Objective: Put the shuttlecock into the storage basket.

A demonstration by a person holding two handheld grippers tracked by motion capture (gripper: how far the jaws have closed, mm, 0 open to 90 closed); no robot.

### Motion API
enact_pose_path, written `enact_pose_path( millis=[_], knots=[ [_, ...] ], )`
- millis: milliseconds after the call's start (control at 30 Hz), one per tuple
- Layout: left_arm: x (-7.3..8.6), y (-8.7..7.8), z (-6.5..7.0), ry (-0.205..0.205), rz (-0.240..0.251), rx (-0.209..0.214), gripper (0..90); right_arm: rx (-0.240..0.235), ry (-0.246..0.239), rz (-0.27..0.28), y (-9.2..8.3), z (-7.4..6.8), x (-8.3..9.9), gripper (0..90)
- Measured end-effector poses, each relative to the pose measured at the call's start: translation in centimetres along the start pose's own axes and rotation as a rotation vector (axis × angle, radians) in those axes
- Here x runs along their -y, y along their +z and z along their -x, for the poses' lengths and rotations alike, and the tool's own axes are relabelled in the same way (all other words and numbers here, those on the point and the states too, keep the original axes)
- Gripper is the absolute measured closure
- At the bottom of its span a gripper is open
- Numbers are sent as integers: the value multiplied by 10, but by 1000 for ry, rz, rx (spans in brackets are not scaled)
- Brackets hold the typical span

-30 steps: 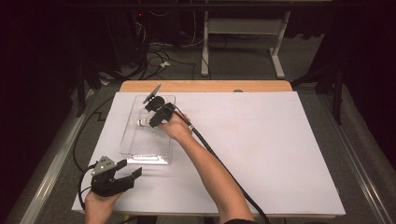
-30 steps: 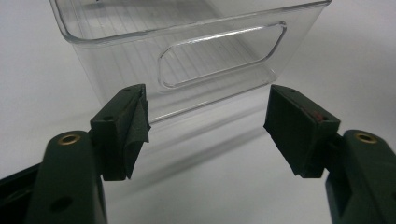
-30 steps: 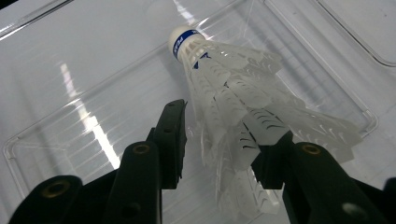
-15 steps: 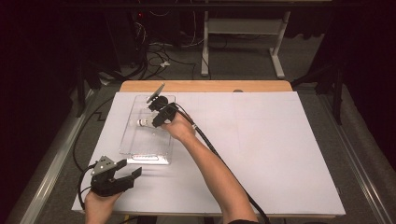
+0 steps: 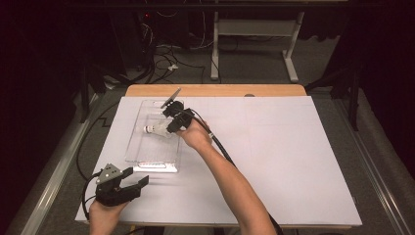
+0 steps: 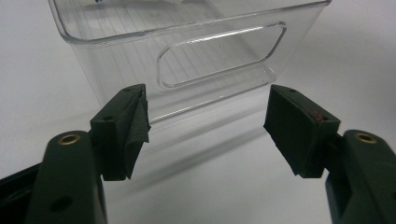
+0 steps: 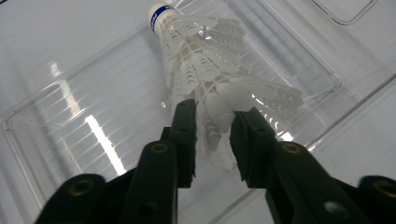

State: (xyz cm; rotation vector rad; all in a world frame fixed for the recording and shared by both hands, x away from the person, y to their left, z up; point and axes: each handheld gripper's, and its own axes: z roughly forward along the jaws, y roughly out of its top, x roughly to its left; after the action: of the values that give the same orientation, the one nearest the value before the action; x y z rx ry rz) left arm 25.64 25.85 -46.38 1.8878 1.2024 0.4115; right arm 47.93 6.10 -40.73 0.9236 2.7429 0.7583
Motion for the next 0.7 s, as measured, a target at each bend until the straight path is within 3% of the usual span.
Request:
enact_pose_path(
  millis=[167, 233, 333, 500, 700],
  knots=[
    [0, 1, 0, 0, -4, 1, 315, -10, 0, -7, 2, 0, 1, 860],
    [0, 1, 0, 3, -6, 1, 315, -11, -14, -7, 5, -1, 1, 878],
    [0, 1, -3, -11, -3, 1, 315, -8, 6, -9, 10, -3, 0, 880],
    [1, -1, -4, -19, 3, 5, 315, 12, 9, 0, 13, -1, 0, 832],
    [0, 0, -3, -17, 2, 6, 315, 30, 20, 11, 4, 1, 0, 740]
  ],
)
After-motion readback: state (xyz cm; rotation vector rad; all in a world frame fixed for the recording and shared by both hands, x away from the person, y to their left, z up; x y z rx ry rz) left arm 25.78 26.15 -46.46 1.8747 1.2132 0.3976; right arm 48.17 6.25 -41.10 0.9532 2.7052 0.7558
